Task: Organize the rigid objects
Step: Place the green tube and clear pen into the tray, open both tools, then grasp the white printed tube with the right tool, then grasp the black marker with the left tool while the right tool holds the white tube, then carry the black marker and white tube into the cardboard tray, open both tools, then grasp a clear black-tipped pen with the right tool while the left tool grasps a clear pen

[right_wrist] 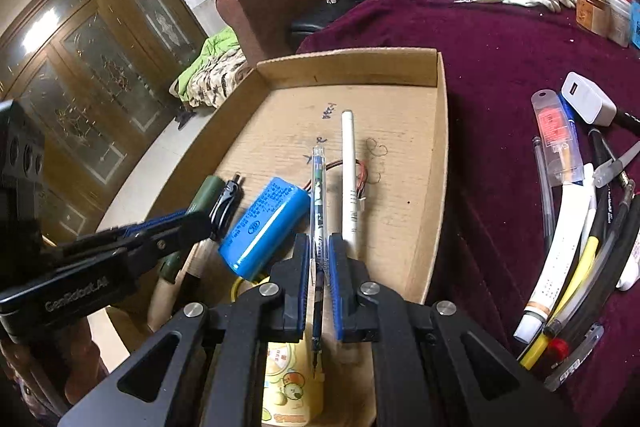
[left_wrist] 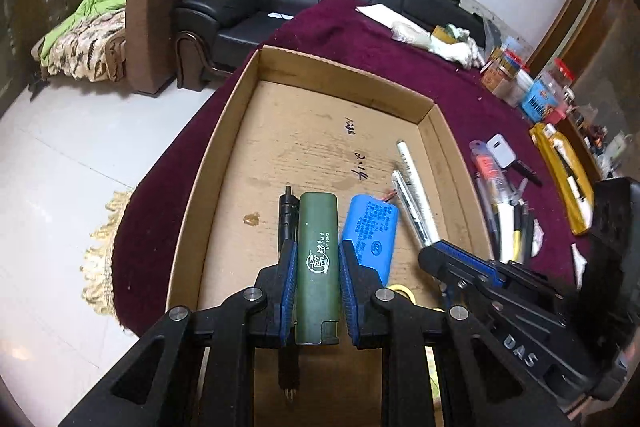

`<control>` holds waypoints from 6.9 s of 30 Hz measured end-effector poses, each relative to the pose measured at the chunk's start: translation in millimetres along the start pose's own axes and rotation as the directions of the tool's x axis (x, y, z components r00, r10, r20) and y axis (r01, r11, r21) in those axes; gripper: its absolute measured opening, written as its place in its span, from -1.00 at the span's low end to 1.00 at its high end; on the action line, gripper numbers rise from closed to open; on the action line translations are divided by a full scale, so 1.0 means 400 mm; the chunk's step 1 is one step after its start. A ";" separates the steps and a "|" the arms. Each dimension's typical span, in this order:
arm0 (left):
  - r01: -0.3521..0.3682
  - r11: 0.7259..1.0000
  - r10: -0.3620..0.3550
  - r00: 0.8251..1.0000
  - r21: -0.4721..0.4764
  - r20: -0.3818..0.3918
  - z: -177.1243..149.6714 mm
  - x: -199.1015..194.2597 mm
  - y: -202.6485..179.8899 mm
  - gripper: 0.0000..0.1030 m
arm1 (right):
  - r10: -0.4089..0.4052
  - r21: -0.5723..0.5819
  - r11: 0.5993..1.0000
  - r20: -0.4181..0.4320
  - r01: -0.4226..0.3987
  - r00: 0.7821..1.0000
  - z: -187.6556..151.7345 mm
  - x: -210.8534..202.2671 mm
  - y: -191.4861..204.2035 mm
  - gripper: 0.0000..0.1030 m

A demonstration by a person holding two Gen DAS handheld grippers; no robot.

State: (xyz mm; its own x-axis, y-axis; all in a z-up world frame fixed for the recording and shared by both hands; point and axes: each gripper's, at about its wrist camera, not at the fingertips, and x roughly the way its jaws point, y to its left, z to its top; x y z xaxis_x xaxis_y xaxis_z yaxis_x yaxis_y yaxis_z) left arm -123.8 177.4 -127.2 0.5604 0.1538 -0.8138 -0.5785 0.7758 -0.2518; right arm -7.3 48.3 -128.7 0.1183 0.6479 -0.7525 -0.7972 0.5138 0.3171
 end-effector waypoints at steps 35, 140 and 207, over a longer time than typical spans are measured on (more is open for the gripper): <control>0.074 0.937 -0.154 0.965 0.342 0.211 -0.161 -0.112 -0.371 0.69 | -0.212 0.501 0.851 0.057 0.156 0.976 -0.098 -0.311 -0.506 0.23; 0.158 0.977 -0.154 0.987 -0.144 0.044 -0.053 -0.081 0.067 -0.71 | 0.062 -0.028 0.998 0.094 -0.059 0.994 0.022 -0.073 -0.035 -0.39; 0.213 0.901 -0.223 0.975 0.377 -0.017 -0.197 -0.088 -0.402 0.49 | -0.410 0.174 0.896 -0.030 0.409 0.911 -0.057 -0.141 -0.398 -0.84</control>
State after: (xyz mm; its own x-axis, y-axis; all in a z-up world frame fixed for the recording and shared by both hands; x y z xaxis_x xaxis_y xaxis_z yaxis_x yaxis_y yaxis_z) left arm -97.3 -1.0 -99.3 0.6649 -0.0337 -0.7462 -0.1787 0.9628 -0.2028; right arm 99.4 -83.2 -149.9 0.4170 0.3627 -0.8334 -0.5630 0.8229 0.0764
